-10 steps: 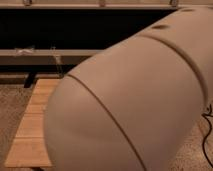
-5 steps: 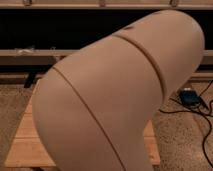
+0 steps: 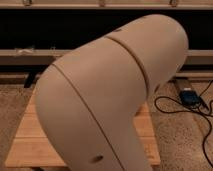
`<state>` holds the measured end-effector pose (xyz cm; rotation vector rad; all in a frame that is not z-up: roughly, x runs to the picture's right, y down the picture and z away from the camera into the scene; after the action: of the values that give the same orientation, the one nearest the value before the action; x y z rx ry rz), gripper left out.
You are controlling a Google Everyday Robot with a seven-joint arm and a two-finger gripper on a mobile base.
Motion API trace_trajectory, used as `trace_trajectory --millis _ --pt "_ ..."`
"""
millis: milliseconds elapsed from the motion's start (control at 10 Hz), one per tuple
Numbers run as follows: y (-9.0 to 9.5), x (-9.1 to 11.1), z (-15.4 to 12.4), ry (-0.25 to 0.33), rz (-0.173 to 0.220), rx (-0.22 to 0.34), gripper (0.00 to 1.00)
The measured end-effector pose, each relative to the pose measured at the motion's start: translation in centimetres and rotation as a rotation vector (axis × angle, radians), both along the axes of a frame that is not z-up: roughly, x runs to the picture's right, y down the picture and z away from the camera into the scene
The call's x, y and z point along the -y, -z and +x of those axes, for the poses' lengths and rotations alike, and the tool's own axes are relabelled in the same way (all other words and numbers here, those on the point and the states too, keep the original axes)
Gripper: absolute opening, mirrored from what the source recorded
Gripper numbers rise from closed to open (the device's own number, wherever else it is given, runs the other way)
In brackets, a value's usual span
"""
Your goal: Place the ceramic cup over the eraser
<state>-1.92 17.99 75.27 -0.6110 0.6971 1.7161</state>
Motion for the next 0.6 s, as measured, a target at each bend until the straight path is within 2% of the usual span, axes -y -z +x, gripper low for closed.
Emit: trace_trajectory --millis 100,200,600 --pt "-0.32 -0.17 0.02 0.000 -0.005 -0.004 0.80" --pt "-0.57 -0.22 -0.02 -0.001 -0.005 -0.005 0.75" --pt "-1.03 -0.64 0.02 0.008 -0.033 -0.021 0.36"
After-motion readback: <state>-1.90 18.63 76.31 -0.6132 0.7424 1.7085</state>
